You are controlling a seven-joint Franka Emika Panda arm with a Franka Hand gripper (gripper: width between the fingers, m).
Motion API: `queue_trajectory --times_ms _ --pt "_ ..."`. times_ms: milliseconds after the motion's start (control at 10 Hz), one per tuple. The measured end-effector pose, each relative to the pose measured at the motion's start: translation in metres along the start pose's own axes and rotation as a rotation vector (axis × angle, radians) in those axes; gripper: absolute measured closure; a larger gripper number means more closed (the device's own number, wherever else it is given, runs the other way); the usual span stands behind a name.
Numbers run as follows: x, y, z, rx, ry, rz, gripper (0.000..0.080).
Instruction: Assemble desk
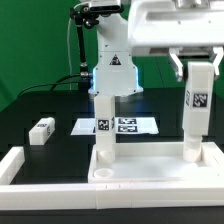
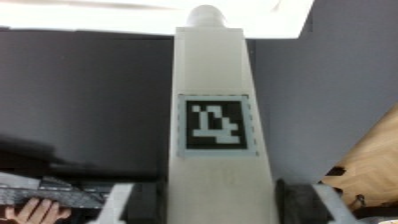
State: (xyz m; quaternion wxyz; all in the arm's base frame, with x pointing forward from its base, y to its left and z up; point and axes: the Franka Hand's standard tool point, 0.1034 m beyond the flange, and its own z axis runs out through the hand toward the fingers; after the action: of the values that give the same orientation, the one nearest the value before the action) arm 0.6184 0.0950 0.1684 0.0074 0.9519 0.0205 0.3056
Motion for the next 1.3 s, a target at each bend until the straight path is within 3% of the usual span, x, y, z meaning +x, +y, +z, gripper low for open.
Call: queue_trajectory --times_ms 200,1000,1300 --pt "-0.009 -0.014 0.012 -0.002 -0.012 0.017 0.0511" --pt "-0.021 -0.016 0.027 -0.015 -0.035 0.016 0.0511" --pt "-0.018 -0.017 0.032 -0.018 -0.031 0.020 0.0511"
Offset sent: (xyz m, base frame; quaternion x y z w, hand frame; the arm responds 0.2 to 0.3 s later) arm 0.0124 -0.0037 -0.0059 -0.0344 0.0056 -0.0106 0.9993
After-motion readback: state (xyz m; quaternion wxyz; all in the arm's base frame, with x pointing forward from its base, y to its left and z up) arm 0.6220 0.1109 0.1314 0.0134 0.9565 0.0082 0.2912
